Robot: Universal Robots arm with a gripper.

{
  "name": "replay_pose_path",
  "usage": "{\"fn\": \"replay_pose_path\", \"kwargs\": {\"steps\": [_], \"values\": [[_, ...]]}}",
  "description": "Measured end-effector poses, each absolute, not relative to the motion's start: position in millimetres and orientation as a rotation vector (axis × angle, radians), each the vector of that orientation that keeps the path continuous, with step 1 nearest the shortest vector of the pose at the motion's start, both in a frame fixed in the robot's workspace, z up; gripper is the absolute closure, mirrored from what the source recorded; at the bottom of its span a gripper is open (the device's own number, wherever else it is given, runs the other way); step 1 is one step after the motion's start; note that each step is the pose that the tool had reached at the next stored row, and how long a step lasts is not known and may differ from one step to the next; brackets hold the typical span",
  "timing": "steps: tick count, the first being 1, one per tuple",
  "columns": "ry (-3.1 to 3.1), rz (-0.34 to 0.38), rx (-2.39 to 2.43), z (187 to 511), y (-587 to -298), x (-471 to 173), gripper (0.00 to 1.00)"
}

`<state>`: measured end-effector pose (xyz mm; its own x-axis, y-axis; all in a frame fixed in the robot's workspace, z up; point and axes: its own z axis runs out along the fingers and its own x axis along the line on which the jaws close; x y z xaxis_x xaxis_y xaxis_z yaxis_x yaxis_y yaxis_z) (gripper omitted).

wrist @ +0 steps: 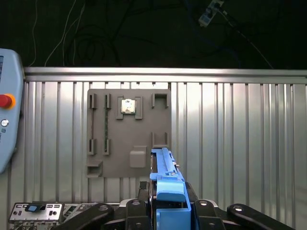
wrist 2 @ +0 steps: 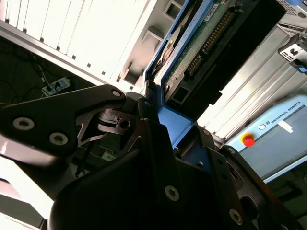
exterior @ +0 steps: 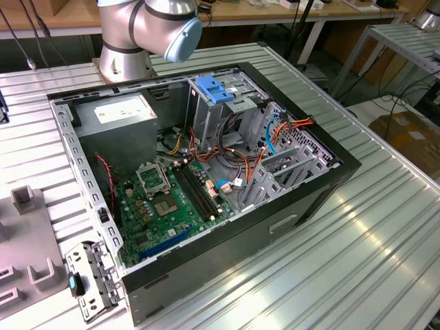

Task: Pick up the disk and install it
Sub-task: 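Pick up the disk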

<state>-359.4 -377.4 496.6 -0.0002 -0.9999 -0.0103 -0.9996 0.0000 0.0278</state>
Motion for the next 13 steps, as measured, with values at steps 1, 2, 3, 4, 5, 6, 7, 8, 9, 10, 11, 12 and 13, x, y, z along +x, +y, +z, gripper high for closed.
{"fn": "replay_pose_path", "kwargs": {"steps": [1,2,3,4,5,6,7,8,9,10,11,12,13], "values": [[-2.213,-0.042,2.212,496.6,-377.4,-358.5,0.63],[-2.213,-0.042,2.212,496.6,-377.4,-357.2,0.63],[-2.213,-0.042,2.212,496.6,-377.4,-356.1,0.63],[-2.213,-0.042,2.212,496.6,-377.4,-354.9,0.63],[-2.213,-0.042,2.212,496.6,-377.4,-353.9,0.63],[-2.213,-0.042,2.212,496.5,-377.4,-352.3,0.63],[-2.213,-0.042,2.212,496.6,-377.4,-351.2,0.63],[-2.213,-0.042,2.212,496.6,-377.4,-348.9,0.63],[-2.213,-0.042,2.212,496.6,-377.4,-347.2,0.63],[-2.213,-0.042,2.212,496.6,-377.4,-345.2,0.63],[-2.213,-0.042,2.212,496.6,-377.4,-343.4,0.63],[-2.213,-0.042,2.212,496.6,-377.4,-341.6,0.63],[-2.213,-0.042,2.212,496.6,-377.4,-340.0,0.63]]}}
